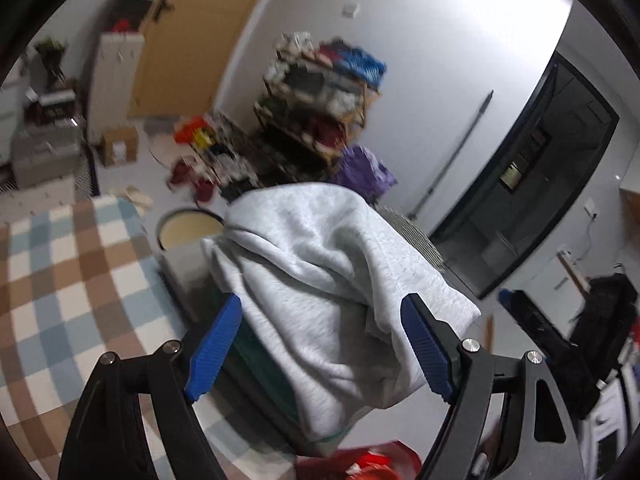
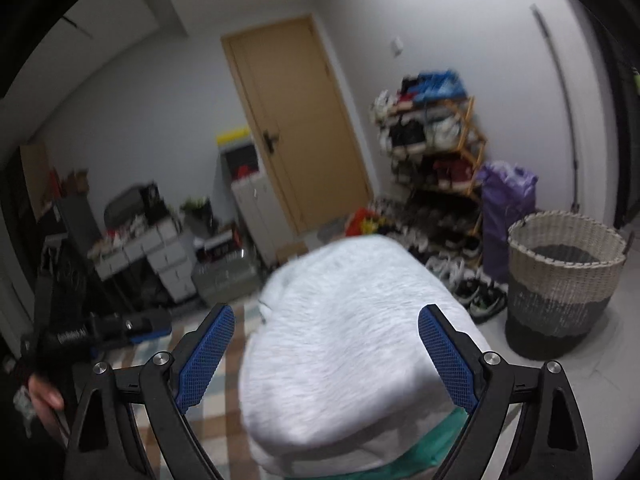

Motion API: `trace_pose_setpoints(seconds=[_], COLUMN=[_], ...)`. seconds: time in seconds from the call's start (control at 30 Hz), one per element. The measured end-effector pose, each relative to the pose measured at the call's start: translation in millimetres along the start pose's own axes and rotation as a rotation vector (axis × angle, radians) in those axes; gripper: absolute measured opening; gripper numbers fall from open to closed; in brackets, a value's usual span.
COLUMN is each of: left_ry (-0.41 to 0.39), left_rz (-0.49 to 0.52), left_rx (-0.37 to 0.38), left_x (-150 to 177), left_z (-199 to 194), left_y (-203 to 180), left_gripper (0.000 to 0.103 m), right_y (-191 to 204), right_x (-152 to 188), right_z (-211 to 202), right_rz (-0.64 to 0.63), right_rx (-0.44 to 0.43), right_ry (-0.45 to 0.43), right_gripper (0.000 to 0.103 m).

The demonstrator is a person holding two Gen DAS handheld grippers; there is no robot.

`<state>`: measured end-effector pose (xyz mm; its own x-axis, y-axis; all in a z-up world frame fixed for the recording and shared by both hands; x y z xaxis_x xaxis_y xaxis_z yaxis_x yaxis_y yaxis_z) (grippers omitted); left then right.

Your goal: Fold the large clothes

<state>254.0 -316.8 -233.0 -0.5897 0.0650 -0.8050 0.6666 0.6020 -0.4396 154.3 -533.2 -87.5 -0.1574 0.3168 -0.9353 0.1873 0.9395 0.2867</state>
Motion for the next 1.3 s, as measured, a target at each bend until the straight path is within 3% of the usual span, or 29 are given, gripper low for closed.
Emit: trace_pose_setpoints(seconds=[0.03,0.2,0.3,0.47,0.5,0.53,0.7,0.87,1.03,1.2,1.3], left_ry=[-0.044,-0.198,-0.216,-0.265,-0.269,-0.271,-0.362,-0.361,-0.399,-0.345,-0.348], left_rz=[0.03,0.153,0.193,0.285,0.3,0.312,0.318,0.297,0.348,0.288,0.298], left_rx=[-0.034,-0.139,-0.186,-0.249,-0.254,-0.254,-0.296,-0.312,-0.356,-0.288,-0.312], left_x=[2,25,44,70,73,78,86,85,90,102,104], left_z=[-11,-54,-69,-99,-103,-107,-128,-123,-119,-108,-107], left_y=[-2,-17,-20,-40,-44,-49,-52,-49,-58,-63,-62], left_gripper=[0.078,0.082,0.087,0.088,0.09,0.101,0.102,0.102,0.102,0.102,0.102], right_y=[3,28,40,44,46,48,49,53,55,57,56], right_x=[-2,19,39,63,67,70,76,92,89,87,87], right_z=[-12,-90,-121,-143,-144,-147,-147,-173,-188,-192,-195], right_rz=[-0.003,-0.088,-0.135,-0.142,-0.149,-0.162,-0.22,-0.207,-0.19,-0.194,-0.191], right_rx=[0.013,0.178,0.232,0.278,0.285,0.301,0.336,0.31,0.303,0.306,0.327], right_ry=[-0.034,-0.198,-0.241,-0.228,-0.217,-0.209,-0.14,-0.177,-0.212,-0.225,-0.232], right_gripper=[0.102,0.103,0.103,0.103,0.103,0.103,0.103,0.103,0.103,0.103,0.103])
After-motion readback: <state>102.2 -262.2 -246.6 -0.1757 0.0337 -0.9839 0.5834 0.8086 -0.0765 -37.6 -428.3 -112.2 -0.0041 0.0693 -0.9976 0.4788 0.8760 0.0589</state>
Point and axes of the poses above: each gripper's, at about its wrist camera, not at the fingertips, and z roughly the way its jaws point, y to its left, x to its underside, the point moved 10 cm from there along z, roughly the way its jaws point, and after that the axes turned 6 degrees about -y, right-handed, at the moved point
